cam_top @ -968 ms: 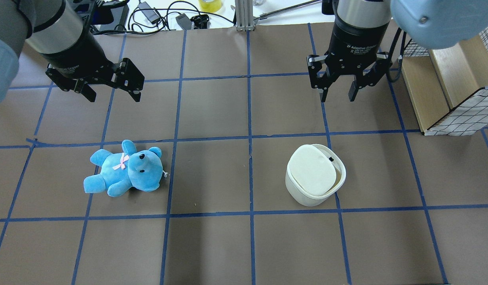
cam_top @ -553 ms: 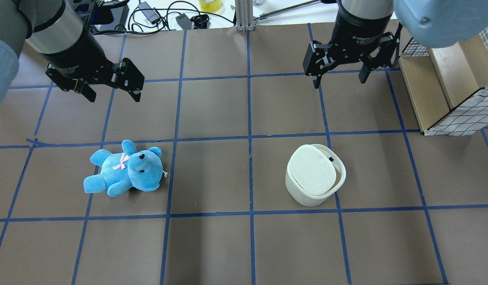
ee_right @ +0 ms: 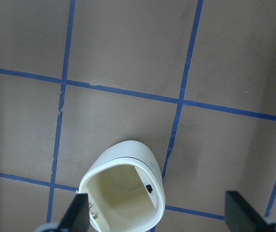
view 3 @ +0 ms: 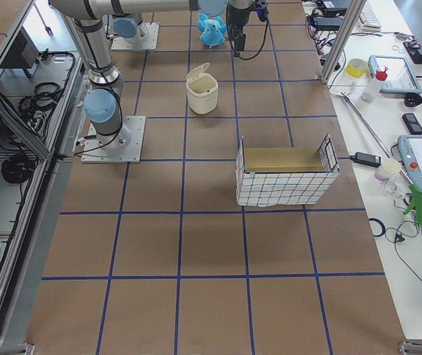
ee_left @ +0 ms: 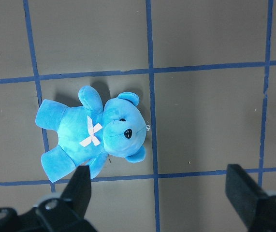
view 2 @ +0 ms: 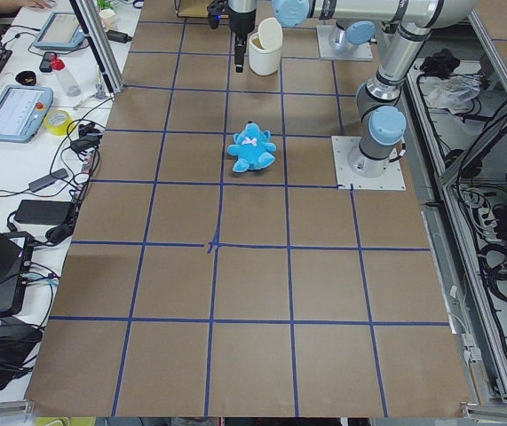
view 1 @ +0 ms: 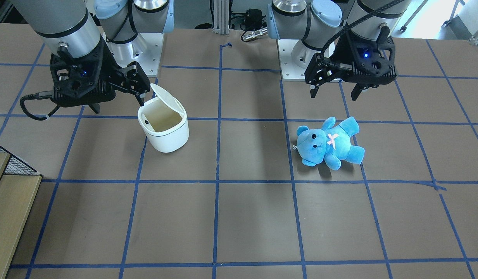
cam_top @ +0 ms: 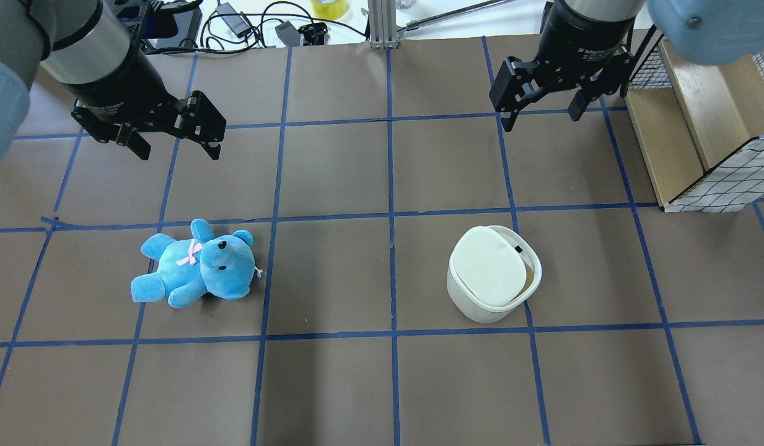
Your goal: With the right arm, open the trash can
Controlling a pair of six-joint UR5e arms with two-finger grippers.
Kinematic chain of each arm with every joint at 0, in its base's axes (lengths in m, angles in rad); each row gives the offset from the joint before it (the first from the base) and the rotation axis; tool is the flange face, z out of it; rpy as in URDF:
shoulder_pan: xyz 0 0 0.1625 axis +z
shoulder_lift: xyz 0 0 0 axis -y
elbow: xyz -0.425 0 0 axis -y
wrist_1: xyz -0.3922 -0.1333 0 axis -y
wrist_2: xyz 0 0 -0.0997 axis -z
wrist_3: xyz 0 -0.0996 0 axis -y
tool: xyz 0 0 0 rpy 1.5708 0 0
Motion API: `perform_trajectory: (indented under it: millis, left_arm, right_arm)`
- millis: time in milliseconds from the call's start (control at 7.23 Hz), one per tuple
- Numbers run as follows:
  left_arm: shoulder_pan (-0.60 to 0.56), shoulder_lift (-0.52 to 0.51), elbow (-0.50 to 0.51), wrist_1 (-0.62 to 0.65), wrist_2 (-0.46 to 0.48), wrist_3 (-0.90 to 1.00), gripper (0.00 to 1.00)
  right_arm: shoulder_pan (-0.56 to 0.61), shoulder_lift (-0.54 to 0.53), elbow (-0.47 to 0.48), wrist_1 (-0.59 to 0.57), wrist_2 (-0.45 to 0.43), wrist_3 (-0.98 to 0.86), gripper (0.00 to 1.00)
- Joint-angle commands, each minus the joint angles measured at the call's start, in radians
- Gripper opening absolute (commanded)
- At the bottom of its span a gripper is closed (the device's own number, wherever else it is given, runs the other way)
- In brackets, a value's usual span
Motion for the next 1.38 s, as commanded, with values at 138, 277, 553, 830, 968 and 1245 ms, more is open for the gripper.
perform_trajectory:
  millis: [138,277,553,830,968,1245]
  left_arm:
    - [0.0,0.0,0.0,0.001,0.0,0.0,1.0]
    - [0.0,0.0,0.0,0.001,0.0,0.0,1.0]
    - [0.0,0.0,0.0,0.001,0.0,0.0,1.0]
    - [0.0,0.0,0.0,0.001,0.0,0.0,1.0]
    - [0.0,0.0,0.0,0.001,0.0,0.0,1.0]
    - [0.0,0.0,0.0,0.001,0.0,0.0,1.0]
  right_arm:
    - [-0.001,0.0,0.009,0.011,0.007,-0.01,1.0]
    - [-0.004,0.001,0.024,0.04,-0.006,-0.002,1.0]
    - [-0.007,-0.005,0.026,0.103,-0.02,0.082,1.0]
    - [-0.039,-0.006,0.026,0.106,-0.052,0.096,1.0]
    - [-0.053,-0.008,0.026,0.106,-0.053,0.104,1.0]
    - [-0.05,-0.009,0.024,0.1,-0.053,0.114,1.0]
